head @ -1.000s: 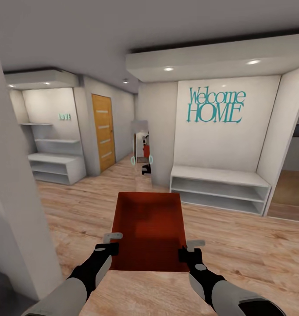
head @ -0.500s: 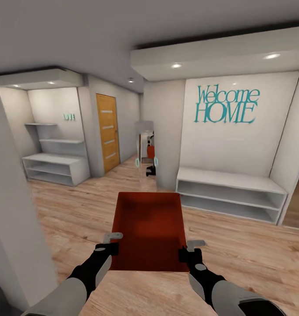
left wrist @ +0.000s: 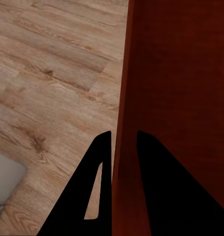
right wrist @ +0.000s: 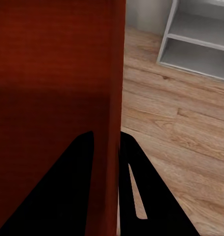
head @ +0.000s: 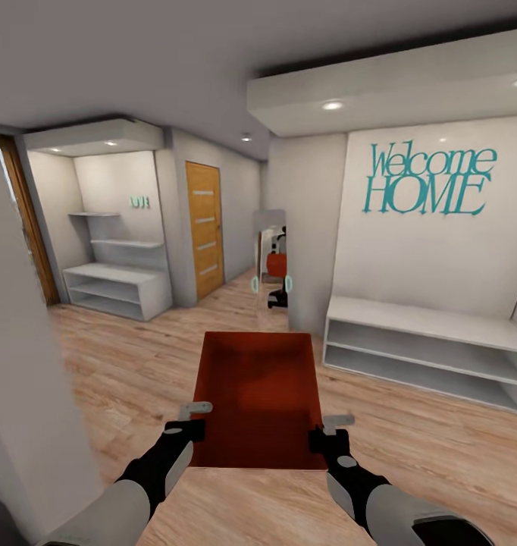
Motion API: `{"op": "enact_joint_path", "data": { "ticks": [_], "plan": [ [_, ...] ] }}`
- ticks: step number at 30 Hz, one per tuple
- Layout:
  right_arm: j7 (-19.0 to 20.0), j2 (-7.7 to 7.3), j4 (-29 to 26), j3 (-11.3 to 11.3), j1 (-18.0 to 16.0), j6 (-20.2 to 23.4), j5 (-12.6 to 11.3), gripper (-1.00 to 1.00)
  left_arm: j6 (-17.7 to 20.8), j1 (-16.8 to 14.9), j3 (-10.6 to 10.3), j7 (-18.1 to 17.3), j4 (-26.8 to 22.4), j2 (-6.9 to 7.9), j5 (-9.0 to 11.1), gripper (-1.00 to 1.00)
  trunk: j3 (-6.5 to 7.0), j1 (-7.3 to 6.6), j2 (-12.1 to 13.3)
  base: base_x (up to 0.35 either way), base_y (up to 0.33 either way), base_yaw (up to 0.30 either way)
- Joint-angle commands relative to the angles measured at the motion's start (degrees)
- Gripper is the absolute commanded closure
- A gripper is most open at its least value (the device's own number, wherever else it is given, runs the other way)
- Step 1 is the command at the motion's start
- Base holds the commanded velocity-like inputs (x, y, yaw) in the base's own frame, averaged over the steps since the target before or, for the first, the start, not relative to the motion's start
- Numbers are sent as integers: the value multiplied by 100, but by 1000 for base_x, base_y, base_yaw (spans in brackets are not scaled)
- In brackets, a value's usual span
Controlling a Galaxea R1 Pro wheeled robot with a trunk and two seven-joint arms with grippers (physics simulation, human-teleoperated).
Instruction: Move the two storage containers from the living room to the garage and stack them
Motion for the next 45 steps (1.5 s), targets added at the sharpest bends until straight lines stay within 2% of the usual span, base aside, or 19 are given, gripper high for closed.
{"op": "enact_joint_path", "data": {
  "ticks": [1, 45],
  "plan": [
    [59, 3, 5, -280, 1, 5, 78, 100, -403, -2, 220, 159, -25, 9, -102, 100, -3, 5, -4, 322, 0, 23],
    [59, 3, 5, -280, 1, 3, 80, 100, -403, -2, 220, 159, -39, 9, -102, 100, -3, 5, -4, 322, 0, 1]
  ]
}}
